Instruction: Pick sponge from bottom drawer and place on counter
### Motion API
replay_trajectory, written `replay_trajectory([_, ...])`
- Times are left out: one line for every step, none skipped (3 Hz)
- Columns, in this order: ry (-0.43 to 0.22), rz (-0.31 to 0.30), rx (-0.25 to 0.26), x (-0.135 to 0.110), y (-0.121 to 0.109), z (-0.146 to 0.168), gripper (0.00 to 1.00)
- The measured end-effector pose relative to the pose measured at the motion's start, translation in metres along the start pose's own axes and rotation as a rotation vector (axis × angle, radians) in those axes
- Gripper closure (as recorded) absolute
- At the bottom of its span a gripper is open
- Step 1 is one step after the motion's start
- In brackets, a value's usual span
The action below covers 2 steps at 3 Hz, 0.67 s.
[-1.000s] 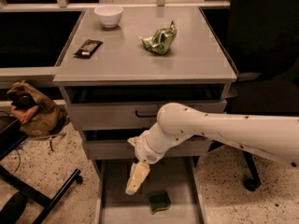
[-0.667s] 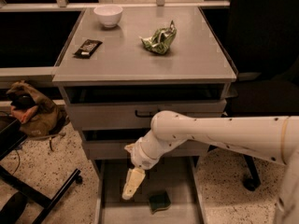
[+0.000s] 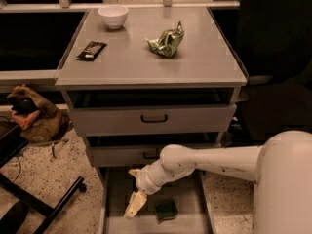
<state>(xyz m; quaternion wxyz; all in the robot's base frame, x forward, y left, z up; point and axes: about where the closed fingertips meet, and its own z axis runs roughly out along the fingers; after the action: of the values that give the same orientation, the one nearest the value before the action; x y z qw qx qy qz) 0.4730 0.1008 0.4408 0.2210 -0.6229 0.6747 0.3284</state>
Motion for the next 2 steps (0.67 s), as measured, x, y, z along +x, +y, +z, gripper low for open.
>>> replay_trajectory([-0.019, 0.052, -0.06, 0.0261, 0.0157, 0.034, 0.0])
replay_trajectory([-0.024, 0.05, -0.073, 0.0304, 0.0134, 0.0428, 0.0])
